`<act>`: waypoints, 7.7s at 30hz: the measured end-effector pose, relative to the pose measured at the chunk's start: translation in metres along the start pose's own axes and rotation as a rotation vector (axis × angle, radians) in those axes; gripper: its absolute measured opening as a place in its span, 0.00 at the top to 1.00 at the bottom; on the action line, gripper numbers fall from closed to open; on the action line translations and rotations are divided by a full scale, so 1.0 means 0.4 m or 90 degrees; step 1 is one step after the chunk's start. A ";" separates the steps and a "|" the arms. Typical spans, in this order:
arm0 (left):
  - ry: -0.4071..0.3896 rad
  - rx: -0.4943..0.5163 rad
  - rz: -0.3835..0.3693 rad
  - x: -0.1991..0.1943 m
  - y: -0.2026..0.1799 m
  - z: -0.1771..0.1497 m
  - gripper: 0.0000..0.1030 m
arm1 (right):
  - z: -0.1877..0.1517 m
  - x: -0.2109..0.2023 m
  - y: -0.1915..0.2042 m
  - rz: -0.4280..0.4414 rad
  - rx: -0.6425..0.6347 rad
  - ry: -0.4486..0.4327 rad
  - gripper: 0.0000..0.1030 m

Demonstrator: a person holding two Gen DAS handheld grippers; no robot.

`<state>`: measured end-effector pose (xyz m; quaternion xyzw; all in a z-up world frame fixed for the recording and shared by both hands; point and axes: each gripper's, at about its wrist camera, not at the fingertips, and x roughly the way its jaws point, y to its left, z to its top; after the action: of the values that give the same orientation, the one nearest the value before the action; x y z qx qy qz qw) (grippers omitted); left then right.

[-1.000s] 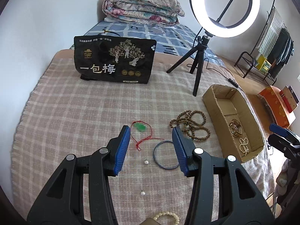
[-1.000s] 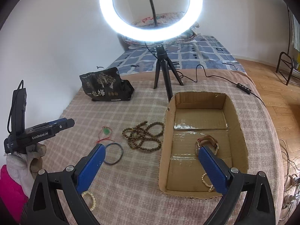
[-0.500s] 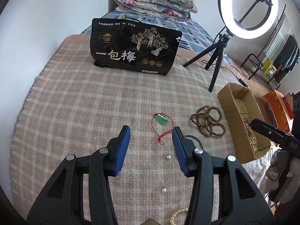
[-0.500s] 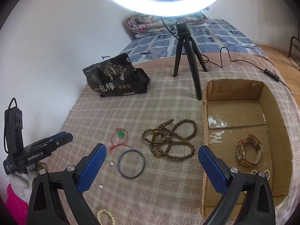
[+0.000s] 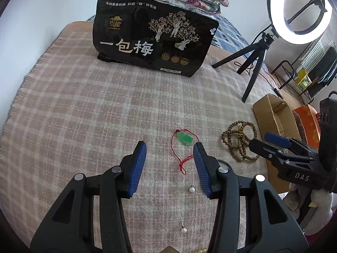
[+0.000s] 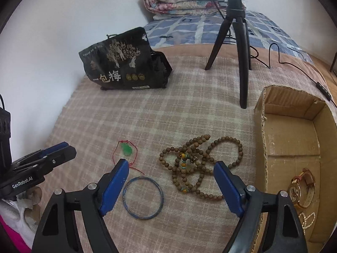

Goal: Organize jewelry
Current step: 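Move left tool to the green jade pendant while right tool approaches the wooden beads, then close left tool on the jade pendant while right tool grips the wooden bead mala, then lift pendant with left tool into the box while right tool drops the mala there, then withdraw both open tools from the box toward the blue bangle and pearls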

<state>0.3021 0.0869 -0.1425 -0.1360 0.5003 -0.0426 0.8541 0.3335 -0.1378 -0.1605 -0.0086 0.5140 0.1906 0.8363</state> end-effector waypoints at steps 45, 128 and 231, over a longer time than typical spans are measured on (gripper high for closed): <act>0.051 0.007 0.083 0.244 -0.077 0.034 0.90 | -0.037 0.173 0.015 -0.083 -0.078 0.075 0.22; -0.044 0.145 -0.244 -0.131 -0.593 -0.053 0.90 | -0.030 -0.572 -0.297 -0.045 0.093 -0.336 0.90; -0.054 0.069 -0.040 -0.186 -0.065 -0.163 0.43 | -0.194 -0.298 -0.014 0.020 0.008 -0.164 0.00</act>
<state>0.2103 0.0650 -0.1028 -0.1067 0.4561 -0.0906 0.8788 0.2214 -0.1963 -0.0954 0.0291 0.4033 0.2003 0.8924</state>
